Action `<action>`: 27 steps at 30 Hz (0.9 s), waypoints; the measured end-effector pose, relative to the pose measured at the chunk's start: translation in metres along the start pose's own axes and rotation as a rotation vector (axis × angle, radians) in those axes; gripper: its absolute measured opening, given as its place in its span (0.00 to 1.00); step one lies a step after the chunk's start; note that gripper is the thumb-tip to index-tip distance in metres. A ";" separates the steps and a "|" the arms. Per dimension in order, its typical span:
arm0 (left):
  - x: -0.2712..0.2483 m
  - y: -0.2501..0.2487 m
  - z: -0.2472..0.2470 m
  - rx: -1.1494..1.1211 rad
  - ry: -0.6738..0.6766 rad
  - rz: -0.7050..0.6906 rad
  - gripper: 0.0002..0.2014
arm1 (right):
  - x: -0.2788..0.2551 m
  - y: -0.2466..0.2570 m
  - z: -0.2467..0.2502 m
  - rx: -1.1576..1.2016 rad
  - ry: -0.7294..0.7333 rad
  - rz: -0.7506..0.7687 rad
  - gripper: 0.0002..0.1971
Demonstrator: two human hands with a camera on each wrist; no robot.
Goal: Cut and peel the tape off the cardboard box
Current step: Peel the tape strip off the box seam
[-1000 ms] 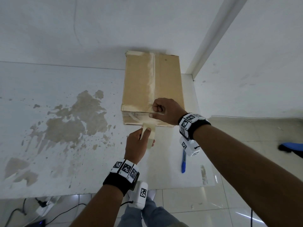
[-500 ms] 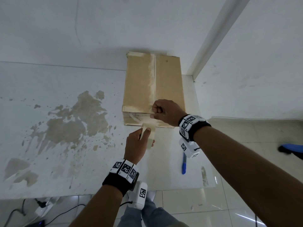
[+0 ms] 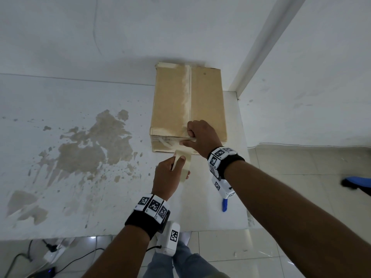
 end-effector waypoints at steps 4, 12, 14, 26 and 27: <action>-0.002 -0.001 0.002 -0.010 -0.009 0.003 0.18 | 0.000 0.003 0.000 -0.037 0.050 0.047 0.23; -0.008 -0.003 0.000 -0.014 -0.004 0.004 0.19 | -0.001 0.002 0.005 0.011 0.180 0.142 0.17; -0.010 -0.005 -0.001 -0.019 -0.006 0.000 0.18 | 0.000 0.001 0.007 0.045 0.151 0.109 0.16; -0.009 0.000 0.006 -0.035 -0.023 0.014 0.18 | 0.001 0.002 0.002 0.053 0.056 0.087 0.19; -0.009 0.000 0.005 -0.039 -0.020 0.015 0.18 | 0.000 0.002 0.003 0.060 0.067 0.093 0.18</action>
Point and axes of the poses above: each hand's wrist, its own x-axis towards the middle knuckle, its own z-axis out of the back of the hand, y = z × x, the point moved 9 cm from there along x, towards the middle knuckle, and after that the axes turned 8 degrees about y, right-handed, at the moved point
